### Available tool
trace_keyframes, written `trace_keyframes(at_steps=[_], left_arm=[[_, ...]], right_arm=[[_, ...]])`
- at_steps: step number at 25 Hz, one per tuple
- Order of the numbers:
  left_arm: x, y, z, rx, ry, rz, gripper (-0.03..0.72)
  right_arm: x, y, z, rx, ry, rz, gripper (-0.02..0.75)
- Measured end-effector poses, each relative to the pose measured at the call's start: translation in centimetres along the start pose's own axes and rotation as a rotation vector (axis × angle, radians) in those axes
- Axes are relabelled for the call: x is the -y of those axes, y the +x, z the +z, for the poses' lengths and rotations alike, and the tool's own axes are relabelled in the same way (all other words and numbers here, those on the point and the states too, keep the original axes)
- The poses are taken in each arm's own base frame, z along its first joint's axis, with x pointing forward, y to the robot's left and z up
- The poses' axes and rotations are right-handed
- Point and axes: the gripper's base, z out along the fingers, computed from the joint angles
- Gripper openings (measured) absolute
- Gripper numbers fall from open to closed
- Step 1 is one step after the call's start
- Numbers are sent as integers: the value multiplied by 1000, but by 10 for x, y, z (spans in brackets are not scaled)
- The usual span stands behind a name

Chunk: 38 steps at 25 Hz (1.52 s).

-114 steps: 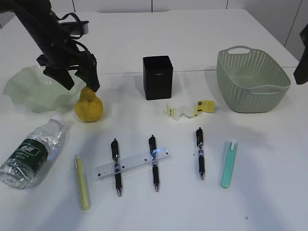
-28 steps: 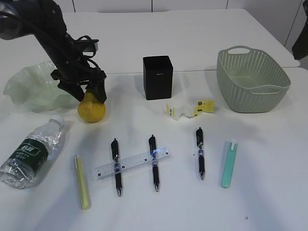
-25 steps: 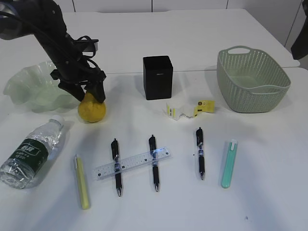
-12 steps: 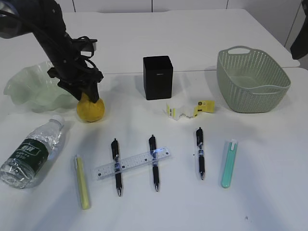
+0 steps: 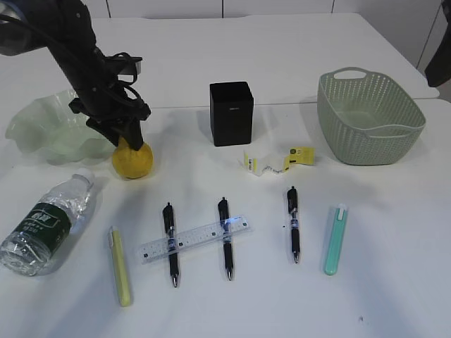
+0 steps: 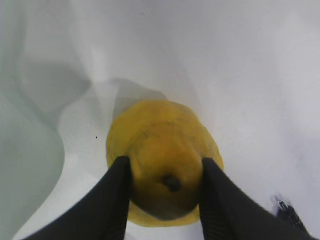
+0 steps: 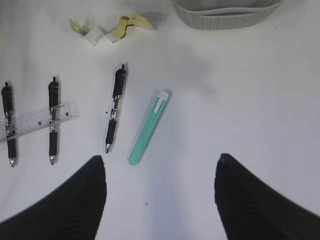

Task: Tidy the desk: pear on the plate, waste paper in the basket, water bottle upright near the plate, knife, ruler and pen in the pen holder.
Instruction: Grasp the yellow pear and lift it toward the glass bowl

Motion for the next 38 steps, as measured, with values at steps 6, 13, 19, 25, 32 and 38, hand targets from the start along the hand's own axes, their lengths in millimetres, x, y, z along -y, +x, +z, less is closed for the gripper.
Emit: trace_keyframes(at_steps=[6,13,19,25,32,38], left_arm=[[0,1,0,-7,0,0,262],[2,-9,-8,35,16,3,260],[12,-14,-16,74,109,-24,260],[23,-17,-33,119,199,-46,260],[29,-20,-67,192,200,-22,260],[34,-28,-105,300,175,16,262]], right_arm=[[0,0,0,0,0,0,532],[0,0,0,0,0,0,532],[0,0,0,0,0,0,532],[0,0,0,0,0,0,532],[0,0,0,0,0,0,532],[0,0,0,0,-4,1,532]])
